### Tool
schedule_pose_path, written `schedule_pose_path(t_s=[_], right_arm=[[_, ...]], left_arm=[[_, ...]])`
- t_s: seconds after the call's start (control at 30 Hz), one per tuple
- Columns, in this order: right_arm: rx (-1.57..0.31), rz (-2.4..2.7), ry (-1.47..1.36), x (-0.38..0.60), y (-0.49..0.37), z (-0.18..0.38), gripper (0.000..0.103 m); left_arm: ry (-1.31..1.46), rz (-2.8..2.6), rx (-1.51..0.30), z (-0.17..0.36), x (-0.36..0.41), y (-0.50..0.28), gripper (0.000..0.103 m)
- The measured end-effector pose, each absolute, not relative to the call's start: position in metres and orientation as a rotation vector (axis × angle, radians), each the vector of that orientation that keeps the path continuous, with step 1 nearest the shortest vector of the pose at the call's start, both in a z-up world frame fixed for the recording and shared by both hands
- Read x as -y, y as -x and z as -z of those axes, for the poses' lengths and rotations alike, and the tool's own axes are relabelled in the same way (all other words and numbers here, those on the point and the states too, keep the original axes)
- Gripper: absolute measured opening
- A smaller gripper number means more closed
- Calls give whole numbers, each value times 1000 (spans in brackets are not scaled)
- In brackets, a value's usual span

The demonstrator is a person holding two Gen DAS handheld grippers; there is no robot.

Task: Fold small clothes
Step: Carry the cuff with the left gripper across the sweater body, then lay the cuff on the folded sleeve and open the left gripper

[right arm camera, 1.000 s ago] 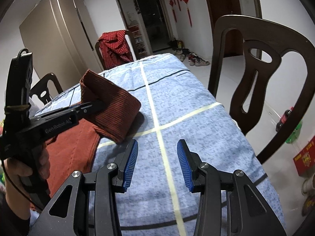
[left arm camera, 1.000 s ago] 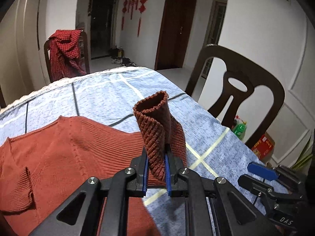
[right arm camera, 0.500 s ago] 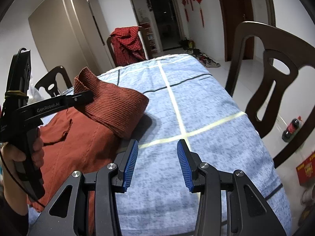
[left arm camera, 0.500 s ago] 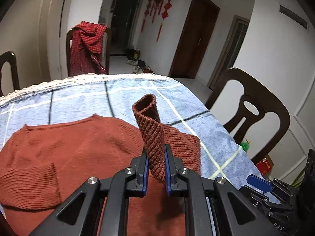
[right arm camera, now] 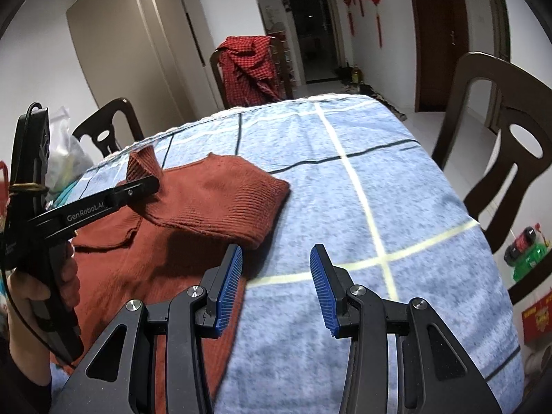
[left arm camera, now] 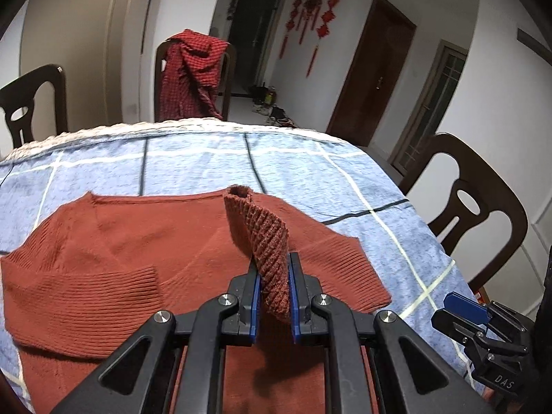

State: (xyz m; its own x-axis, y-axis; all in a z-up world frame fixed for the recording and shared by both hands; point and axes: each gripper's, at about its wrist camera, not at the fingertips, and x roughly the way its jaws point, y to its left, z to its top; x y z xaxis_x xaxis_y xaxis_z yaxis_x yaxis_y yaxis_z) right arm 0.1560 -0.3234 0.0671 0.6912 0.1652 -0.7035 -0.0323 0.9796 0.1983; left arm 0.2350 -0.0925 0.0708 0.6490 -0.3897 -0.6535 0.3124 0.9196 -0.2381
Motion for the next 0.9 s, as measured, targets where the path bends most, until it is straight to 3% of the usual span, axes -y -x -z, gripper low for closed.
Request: schedule_pose_path(t_s=[0.63,0.9], right_arm=[[-863,-142,-144,297,-171,-50,42],[-871,-142,-147,295,-170,-49,42]], left_arm=[[134,322,-852,-33,51,-240,16],[160,306,-931,-20,39,-237,29]])
